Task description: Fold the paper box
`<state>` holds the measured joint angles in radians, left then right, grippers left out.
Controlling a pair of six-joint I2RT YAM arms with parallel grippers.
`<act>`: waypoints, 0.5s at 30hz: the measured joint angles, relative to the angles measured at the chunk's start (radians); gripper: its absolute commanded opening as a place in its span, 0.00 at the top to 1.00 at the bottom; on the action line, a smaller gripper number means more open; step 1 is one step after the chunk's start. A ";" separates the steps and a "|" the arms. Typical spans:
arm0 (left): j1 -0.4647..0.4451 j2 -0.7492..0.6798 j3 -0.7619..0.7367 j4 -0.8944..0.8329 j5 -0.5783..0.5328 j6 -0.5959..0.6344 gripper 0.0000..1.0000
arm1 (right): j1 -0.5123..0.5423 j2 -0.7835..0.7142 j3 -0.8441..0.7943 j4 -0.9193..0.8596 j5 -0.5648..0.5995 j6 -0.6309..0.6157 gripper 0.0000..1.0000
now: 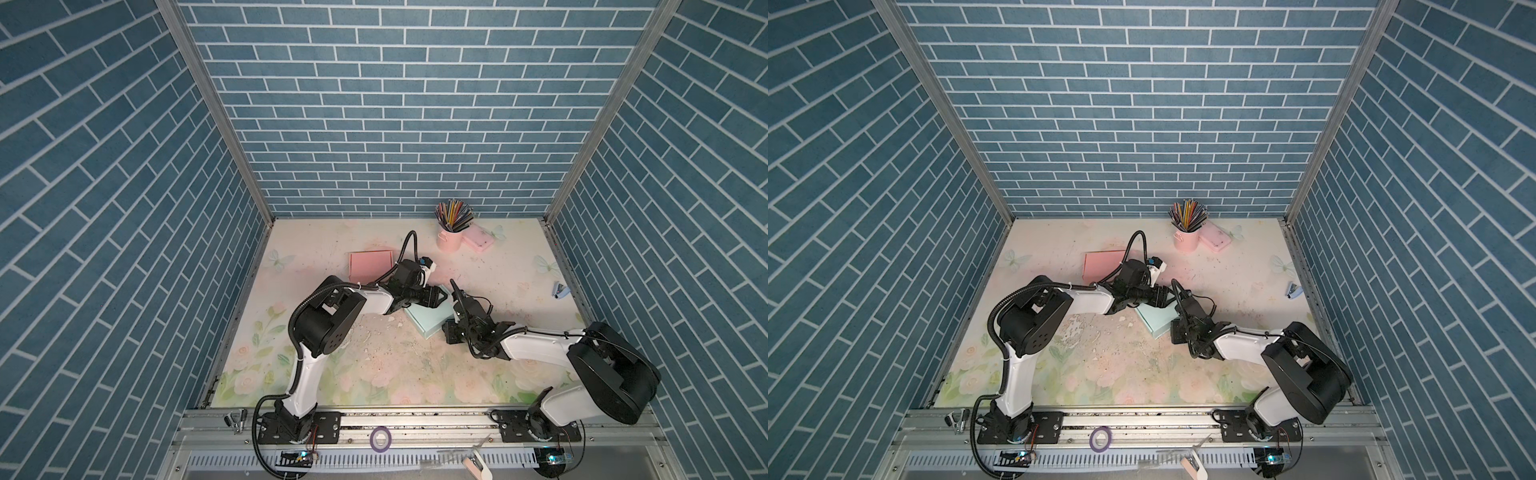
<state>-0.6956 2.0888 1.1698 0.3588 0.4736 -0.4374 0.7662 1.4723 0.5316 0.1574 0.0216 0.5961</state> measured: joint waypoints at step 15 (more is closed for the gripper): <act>-0.009 0.000 0.001 0.002 -0.011 -0.011 0.31 | 0.014 0.000 0.000 -0.001 0.017 0.001 0.75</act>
<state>-0.7048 2.0888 1.1706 0.3611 0.4625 -0.4484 0.7807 1.4723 0.5316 0.1566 0.0383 0.5972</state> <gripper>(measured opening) 0.690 0.249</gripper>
